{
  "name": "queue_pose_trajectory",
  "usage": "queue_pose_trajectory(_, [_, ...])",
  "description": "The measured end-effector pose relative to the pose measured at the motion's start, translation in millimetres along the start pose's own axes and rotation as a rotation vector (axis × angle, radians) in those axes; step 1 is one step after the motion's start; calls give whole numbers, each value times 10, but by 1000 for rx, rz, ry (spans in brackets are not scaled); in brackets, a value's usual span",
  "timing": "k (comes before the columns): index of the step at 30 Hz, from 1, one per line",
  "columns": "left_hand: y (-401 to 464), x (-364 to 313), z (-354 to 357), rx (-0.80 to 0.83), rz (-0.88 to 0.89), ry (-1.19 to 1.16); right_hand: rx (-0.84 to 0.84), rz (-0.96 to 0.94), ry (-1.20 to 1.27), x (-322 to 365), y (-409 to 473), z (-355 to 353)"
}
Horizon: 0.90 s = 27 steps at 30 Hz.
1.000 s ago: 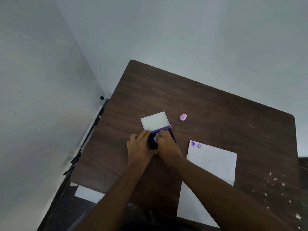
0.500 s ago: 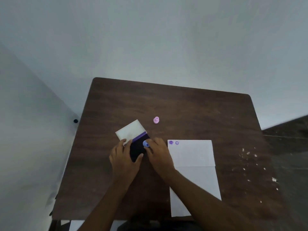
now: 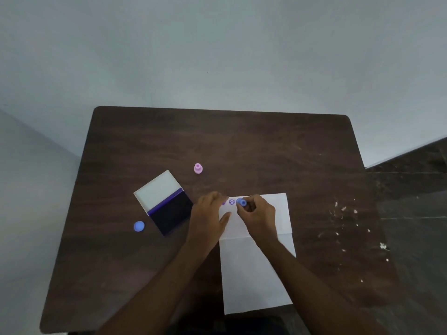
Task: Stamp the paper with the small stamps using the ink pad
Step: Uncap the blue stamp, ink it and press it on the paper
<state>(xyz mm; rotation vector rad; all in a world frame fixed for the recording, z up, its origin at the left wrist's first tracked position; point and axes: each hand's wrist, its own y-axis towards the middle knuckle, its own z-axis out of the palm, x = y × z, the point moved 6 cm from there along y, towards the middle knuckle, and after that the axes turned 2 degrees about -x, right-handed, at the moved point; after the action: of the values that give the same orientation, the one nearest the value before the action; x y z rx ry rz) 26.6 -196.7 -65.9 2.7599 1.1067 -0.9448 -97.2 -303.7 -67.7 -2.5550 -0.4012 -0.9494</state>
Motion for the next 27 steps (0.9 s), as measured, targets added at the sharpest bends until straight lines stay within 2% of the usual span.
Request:
queue_pose_trajectory(7, [16,-70,168,58,92,143,50,48,13,-170,152,112])
queue_pose_trajectory(13, [30,-42,224,60,49,149,106,68,-4,-247,250,197])
queue_pose_trajectory(24, [110,-97,259,72,-30,266,104,65,-19,-297,269,235])
queue_pose_trajectory(27, [119,-128,234,23,-58,267,97,72,-1,-291,278,207])
